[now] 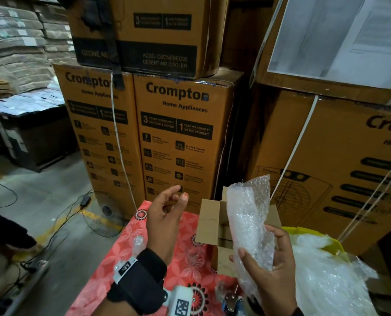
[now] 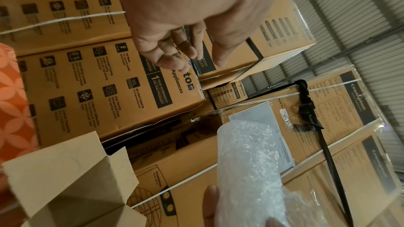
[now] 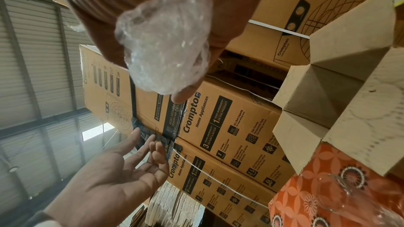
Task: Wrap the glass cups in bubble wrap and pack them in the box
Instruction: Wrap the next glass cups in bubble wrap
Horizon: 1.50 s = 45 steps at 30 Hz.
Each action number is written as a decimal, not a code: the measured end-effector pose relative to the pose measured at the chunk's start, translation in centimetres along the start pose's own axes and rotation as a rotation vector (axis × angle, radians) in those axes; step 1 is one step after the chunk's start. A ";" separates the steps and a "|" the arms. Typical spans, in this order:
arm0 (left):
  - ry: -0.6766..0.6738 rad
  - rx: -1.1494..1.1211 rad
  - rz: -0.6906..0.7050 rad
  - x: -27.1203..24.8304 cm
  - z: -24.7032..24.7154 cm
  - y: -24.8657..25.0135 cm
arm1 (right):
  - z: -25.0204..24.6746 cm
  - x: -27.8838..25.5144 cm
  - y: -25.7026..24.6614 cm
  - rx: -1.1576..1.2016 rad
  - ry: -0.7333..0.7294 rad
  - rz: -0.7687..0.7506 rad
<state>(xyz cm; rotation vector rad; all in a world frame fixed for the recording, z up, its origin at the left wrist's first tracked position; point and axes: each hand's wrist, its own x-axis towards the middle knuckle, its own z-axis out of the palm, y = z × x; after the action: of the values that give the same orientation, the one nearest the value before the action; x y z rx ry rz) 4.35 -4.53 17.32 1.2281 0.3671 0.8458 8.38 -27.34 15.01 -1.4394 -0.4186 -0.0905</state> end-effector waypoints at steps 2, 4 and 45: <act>-0.014 0.002 -0.007 -0.1 0.2 -0.1 | 0.0 -0.1 0.3 0.010 0.000 0.003; -0.027 0.005 -0.008 -0.3 0.4 -0.2 | 0.0 -0.2 0.5 0.024 -0.007 -0.003; -0.038 0.059 -0.008 -0.8 1.9 -0.6 | -0.1 -0.5 -0.8 0.010 -0.033 -0.054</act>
<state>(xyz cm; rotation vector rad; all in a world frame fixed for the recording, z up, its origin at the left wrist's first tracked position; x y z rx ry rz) 5.33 -6.41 17.25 1.2952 0.3680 0.8085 7.73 -27.59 15.57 -1.4214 -0.4839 -0.1081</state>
